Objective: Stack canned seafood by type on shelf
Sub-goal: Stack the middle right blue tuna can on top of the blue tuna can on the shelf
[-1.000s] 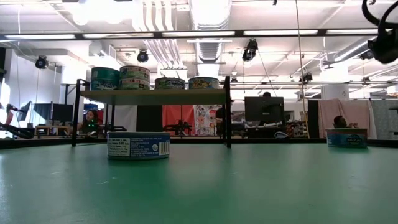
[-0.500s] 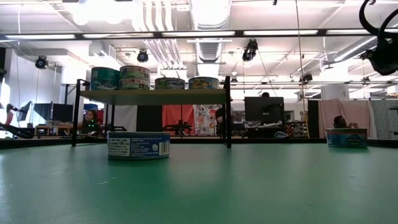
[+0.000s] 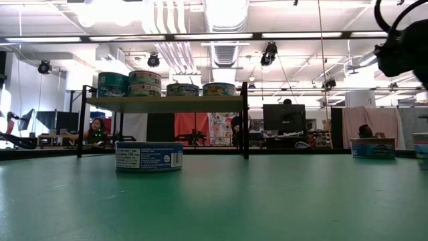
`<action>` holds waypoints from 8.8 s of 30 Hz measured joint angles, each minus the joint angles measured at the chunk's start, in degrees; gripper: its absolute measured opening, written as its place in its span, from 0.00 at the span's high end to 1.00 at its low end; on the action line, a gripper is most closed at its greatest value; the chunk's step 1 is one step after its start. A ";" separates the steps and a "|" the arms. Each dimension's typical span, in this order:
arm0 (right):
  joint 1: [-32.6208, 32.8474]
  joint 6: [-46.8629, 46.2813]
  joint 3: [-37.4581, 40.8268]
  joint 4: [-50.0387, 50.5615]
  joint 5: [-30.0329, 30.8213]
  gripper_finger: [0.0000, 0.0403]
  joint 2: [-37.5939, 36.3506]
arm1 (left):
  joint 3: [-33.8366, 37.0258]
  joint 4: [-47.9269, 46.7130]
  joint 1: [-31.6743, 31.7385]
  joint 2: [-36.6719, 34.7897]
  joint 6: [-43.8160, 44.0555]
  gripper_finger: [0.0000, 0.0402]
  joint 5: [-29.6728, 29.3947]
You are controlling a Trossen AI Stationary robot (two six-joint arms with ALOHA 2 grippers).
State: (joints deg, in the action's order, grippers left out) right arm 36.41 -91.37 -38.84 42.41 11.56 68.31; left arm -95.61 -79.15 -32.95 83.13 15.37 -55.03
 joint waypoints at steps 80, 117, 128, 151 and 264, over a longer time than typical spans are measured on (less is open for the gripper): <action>-13.80 41.90 -20.08 -7.25 2.14 0.98 12.43 | 27.05 39.43 -1.88 0.24 -1.63 0.79 16.50; -5.16 8.30 -0.83 -7.50 5.07 0.98 5.90 | 37.50 78.35 0.21 12.62 -16.38 0.79 15.16; -5.19 8.76 4.62 -20.02 8.02 0.98 5.95 | 36.63 79.84 1.73 15.61 -16.65 0.79 15.56; -7.98 14.74 5.68 -28.30 12.17 0.98 5.95 | 36.85 84.32 1.94 16.81 -17.82 0.79 15.68; -10.74 33.91 -1.15 -46.46 0.04 0.15 13.93 | 26.79 90.16 7.23 36.37 -10.35 0.81 25.96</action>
State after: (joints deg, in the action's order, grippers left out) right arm 25.67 -57.46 -39.99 -4.04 11.60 82.24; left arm -68.82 11.01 -25.72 119.50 5.02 -29.07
